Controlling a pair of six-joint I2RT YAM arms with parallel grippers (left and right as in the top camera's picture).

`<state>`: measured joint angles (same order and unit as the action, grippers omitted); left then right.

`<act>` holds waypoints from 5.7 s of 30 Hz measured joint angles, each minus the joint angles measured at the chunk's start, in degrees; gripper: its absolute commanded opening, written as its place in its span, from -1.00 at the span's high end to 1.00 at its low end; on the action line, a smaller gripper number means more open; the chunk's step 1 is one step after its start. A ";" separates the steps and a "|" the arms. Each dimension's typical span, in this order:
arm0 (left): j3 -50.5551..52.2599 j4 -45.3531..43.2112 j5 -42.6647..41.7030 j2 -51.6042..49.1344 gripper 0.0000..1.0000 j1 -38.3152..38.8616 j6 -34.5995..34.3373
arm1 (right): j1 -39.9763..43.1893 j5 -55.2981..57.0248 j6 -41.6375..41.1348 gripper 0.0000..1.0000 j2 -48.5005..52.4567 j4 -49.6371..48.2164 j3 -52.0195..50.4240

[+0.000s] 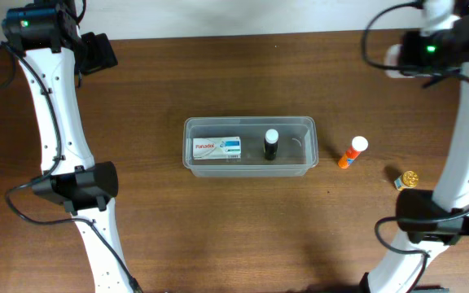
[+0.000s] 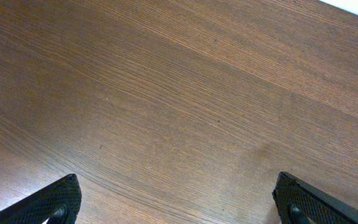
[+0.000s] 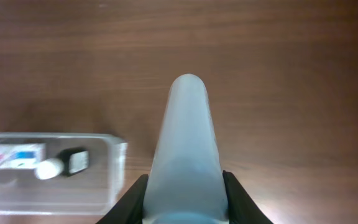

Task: Pack container
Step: 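Lift the pump bottle with right gripper and carry it over the container, then lower the pump bottle upright into the container's right end and release, then raise right gripper and move it to the orange tube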

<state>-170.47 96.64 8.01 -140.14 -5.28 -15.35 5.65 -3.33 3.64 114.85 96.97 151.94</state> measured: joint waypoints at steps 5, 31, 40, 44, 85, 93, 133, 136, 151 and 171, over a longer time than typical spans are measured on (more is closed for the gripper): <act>0.00 0.00 0.00 0.00 -0.99 0.00 0.00 | -6.93 -0.24 -1.90 0.47 0.00 0.00 0.00; 0.00 0.00 0.00 0.00 -0.99 0.00 0.00 | -16.20 -0.85 -12.39 0.57 -0.04 -4.61 -24.33; 0.00 0.00 0.00 0.00 -0.99 0.00 0.00 | -18.67 -0.76 -12.55 0.57 -0.04 -10.40 -32.20; 0.00 0.00 0.00 0.00 -0.99 0.00 0.00 | -21.46 0.74 -13.09 0.57 -0.04 -12.24 -34.23; 0.00 0.00 0.00 0.00 -0.99 0.00 0.00 | -23.54 5.38 -15.65 0.56 -0.04 -21.55 -46.12; 0.00 0.00 0.00 0.00 -0.99 0.00 0.00 | -23.54 5.95 -15.67 0.56 -0.04 -22.27 -46.12; 0.00 0.00 0.00 0.00 -0.99 0.00 0.00 | -23.54 5.97 -15.65 0.55 3.54 -27.67 -51.36; 0.00 0.00 0.00 0.00 -0.99 0.00 0.00 | -23.54 5.97 -15.87 0.32 3.54 -27.67 -51.41; 0.00 0.00 0.00 0.00 -0.99 0.00 0.00 | -23.47 6.36 -15.74 0.20 3.54 -28.09 -51.41; 0.00 0.00 0.00 0.00 -0.99 0.00 0.00 | -19.71 6.12 -14.27 -0.08 3.54 -8.61 -25.31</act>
<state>-170.47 96.64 8.01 -140.14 -5.28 -15.35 -14.06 2.79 -10.63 118.39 88.36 126.63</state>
